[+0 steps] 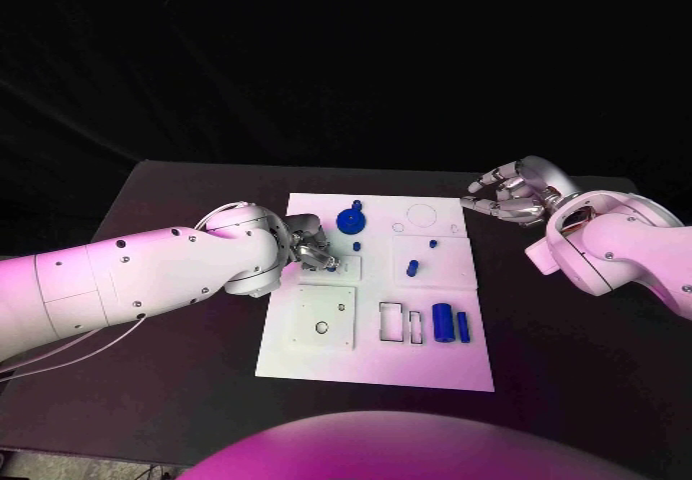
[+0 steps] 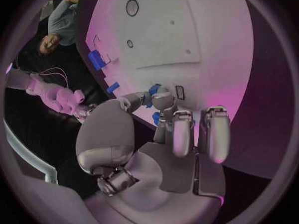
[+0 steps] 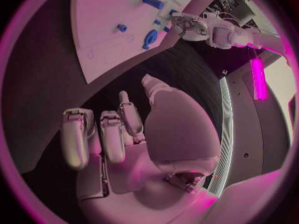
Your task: Assemble the parts on the task board
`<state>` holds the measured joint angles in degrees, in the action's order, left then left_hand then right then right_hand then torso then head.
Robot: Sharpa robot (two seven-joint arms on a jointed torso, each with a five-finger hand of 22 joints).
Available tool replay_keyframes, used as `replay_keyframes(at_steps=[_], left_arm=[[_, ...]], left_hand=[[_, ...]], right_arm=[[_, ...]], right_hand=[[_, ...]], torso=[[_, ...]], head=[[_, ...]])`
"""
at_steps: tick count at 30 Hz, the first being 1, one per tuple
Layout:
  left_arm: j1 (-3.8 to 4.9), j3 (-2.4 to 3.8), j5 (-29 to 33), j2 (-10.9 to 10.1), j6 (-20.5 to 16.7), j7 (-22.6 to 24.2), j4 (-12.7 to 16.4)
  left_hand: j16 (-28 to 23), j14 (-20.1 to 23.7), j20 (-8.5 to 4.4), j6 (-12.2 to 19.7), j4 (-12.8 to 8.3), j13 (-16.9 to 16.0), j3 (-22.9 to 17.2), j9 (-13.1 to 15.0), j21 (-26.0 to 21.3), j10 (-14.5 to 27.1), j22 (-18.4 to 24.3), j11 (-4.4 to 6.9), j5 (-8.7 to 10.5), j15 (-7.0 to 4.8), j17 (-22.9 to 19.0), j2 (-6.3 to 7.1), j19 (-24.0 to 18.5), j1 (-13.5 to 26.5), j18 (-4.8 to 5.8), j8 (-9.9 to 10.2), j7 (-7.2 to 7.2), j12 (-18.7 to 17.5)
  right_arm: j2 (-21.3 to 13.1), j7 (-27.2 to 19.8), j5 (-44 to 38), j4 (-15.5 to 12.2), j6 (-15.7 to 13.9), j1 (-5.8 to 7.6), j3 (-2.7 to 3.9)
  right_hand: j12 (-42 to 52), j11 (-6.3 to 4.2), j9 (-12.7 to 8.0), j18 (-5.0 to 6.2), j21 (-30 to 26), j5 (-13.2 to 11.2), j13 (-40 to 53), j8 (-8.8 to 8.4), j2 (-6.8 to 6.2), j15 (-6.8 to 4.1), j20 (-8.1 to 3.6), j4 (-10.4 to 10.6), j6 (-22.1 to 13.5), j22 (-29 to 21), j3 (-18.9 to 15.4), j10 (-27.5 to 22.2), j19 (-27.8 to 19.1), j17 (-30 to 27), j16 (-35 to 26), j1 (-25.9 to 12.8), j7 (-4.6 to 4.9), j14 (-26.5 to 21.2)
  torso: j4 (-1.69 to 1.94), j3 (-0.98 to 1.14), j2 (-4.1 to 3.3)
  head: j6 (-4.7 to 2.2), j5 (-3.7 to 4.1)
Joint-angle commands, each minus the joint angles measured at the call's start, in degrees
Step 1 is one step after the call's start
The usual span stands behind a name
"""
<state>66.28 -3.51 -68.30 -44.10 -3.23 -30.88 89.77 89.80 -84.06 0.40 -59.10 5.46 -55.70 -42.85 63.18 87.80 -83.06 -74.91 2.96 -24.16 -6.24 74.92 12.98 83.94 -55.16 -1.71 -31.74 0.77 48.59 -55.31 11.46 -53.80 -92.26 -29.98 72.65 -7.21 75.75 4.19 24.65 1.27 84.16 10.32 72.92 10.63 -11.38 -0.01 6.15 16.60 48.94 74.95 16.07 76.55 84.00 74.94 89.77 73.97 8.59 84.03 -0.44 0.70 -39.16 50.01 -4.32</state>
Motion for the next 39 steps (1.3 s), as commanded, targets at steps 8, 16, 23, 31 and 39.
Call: replay_keyframes(at_steps=[8, 16, 23, 31, 39], left_arm=[[-0.38, -0.33, 1.36, 0.36, 2.16, -1.23, -0.29], [-0.37, -0.33, 1.53, 0.4, 2.33, -1.48, -0.47], [-0.37, -0.32, 1.67, 0.44, 2.39, -1.77, -0.67], [-0.36, -0.32, 1.76, 0.5, 2.17, -2.09, -0.88], [-0.36, -0.32, 1.78, 0.56, 2.09, -2.34, -1.1]], left_hand=[[0.2, -5.94, -0.46, -0.2, -1.68, -0.11, -2.3, 0.0, 0.32, -0.49, -13.47, 0.2, 1.55, -0.49, 15.08, 0.08, 4.42, 1.28, 1.09, 0.22, -0.57, 0.26], [0.2, -5.94, -0.53, -0.55, -0.24, -0.07, -0.61, 0.01, 0.28, -0.51, -13.48, 0.26, 2.71, -0.54, 15.08, 0.49, 4.42, 2.19, 1.09, 0.24, -0.62, 0.41], [0.2, -5.94, -0.57, -0.84, 1.5, -0.08, 2.09, -0.01, 0.33, -0.51, -13.56, 0.27, 3.38, -0.57, 15.08, 0.64, 4.49, 2.82, 1.11, 0.34, -0.63, 0.61], [0.2, -5.94, -0.61, -1.16, 4.03, -0.06, 6.38, 0.04, 0.41, -0.49, -13.68, 0.25, 3.02, -0.58, 15.08, 0.68, 4.58, 2.96, 1.15, 0.45, -0.6, 0.84], [0.2, -5.94, -0.63, -1.28, 5.21, -0.02, 8.39, 0.13, 0.43, -0.47, -13.72, 0.24, 2.39, -0.59, 15.08, 0.58, 4.61, 2.72, 1.16, 0.45, -0.6, 0.9]], right_arm=[[0.1, -0.28, -0.19, 0.05, -0.1, -0.07, 0.0], [0.1, -0.32, -0.17, 0.06, -0.18, -0.11, 0.0], [0.1, -0.36, -0.13, 0.07, -0.32, -0.12, 0.0], [0.06, -0.36, -0.1, 0.06, -0.55, -0.12, 0.0], [0.02, -0.35, -0.08, 0.05, -0.7, -0.12, 0.0]], right_hand=[[-0.31, -0.3, 0.1, 0.5, -0.39, 0.39, -0.11, 0.21, -0.19, -0.04, 0.04, -0.05, 0.29, 11.28, 0.37, -0.27, 1.74, 14.05, -0.17, -0.75, -0.08, 5.7], [-0.37, -0.3, 0.1, 0.51, -0.44, 0.38, -0.17, 0.22, -0.21, -0.04, 0.04, -0.03, 0.28, 11.26, 0.37, -0.32, 1.71, 13.96, -0.21, -0.82, -0.08, 5.68], [-0.44, -0.3, 0.11, 0.54, -0.56, 0.32, -0.26, 0.23, -0.26, -0.04, 0.03, 0.01, 0.25, 11.19, 0.33, -0.38, 1.64, 13.83, -0.26, -1.06, -0.07, 5.64], [-0.4, -0.29, 0.14, 0.56, -0.63, 0.03, -0.23, 0.29, -0.32, -0.05, 0.02, 0.04, 0.19, 11.16, 0.22, -0.34, 1.61, 13.74, -0.3, -1.63, -0.08, 5.62], [-0.44, -0.3, 0.16, 0.56, -0.68, -0.46, -0.3, 0.35, -0.3, -0.05, 0.01, 0.04, 0.14, 11.15, 0.12, -0.37, 1.6, 13.64, -0.34, -2.12, -0.08, 5.59]], torso=[[0.01, -0.03, -0.05], [0.01, -0.04, -0.03], [0.02, -0.02, -0.02], [0.0, -0.03, -0.02], [0.02, -0.04, -0.01]], head=[[-0.01, 0.11], [-0.01, 0.16], [-0.01, 0.22], [-0.01, 0.23], [-0.01, 0.23]])
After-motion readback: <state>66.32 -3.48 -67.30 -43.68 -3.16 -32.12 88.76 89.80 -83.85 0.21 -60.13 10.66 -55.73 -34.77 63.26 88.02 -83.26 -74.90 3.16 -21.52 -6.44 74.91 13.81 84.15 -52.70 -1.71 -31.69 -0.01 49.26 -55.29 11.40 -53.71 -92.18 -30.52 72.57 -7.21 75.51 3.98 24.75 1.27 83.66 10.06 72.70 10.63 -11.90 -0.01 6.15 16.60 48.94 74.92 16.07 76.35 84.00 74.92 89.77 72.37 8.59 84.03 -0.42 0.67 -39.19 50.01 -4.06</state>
